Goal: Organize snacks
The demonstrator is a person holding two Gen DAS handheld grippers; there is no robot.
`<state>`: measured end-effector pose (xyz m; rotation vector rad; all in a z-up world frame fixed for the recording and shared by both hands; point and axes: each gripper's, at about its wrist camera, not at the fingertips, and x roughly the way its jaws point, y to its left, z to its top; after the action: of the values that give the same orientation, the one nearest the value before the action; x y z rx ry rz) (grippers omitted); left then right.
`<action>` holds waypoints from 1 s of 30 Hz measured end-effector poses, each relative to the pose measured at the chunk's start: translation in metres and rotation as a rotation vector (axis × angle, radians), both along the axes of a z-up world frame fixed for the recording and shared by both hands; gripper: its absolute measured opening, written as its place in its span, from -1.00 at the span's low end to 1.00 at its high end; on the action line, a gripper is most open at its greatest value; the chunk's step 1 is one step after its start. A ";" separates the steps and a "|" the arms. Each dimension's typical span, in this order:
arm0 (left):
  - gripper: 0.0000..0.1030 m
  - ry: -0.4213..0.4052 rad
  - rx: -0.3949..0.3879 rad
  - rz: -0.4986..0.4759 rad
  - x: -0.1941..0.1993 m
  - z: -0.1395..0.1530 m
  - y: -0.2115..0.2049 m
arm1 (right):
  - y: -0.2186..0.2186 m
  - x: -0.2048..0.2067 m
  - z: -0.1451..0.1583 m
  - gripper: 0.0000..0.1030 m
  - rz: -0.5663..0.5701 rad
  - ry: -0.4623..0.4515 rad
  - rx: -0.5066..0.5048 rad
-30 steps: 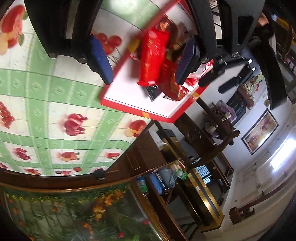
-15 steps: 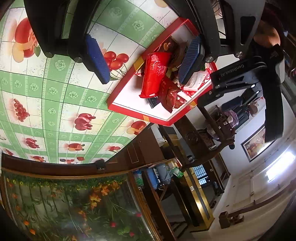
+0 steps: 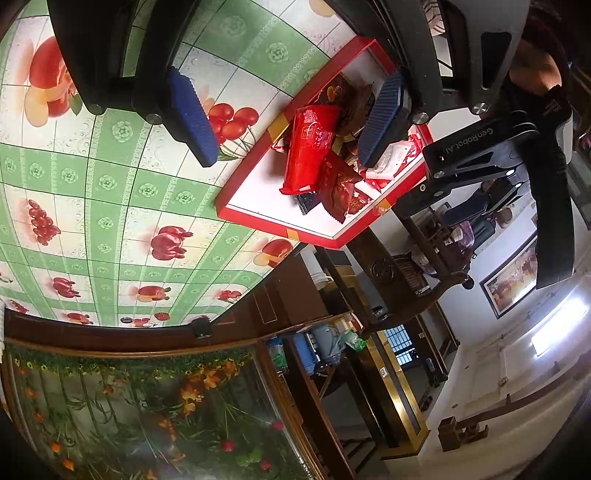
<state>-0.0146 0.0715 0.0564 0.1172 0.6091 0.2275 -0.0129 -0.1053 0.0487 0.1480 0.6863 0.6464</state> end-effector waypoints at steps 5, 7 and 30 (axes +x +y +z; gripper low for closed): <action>0.63 0.002 0.000 0.002 0.001 -0.001 0.000 | 0.000 0.000 -0.001 0.55 0.001 0.001 0.000; 0.63 0.003 -0.001 0.002 0.001 -0.001 0.000 | 0.001 0.000 -0.001 0.55 0.004 0.003 0.001; 0.63 -0.004 -0.007 0.005 0.002 -0.003 0.003 | 0.008 -0.002 0.001 0.55 0.017 -0.003 -0.019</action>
<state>-0.0123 0.0750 0.0532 0.1088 0.6066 0.2300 -0.0145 -0.0969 0.0497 0.1235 0.6912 0.6563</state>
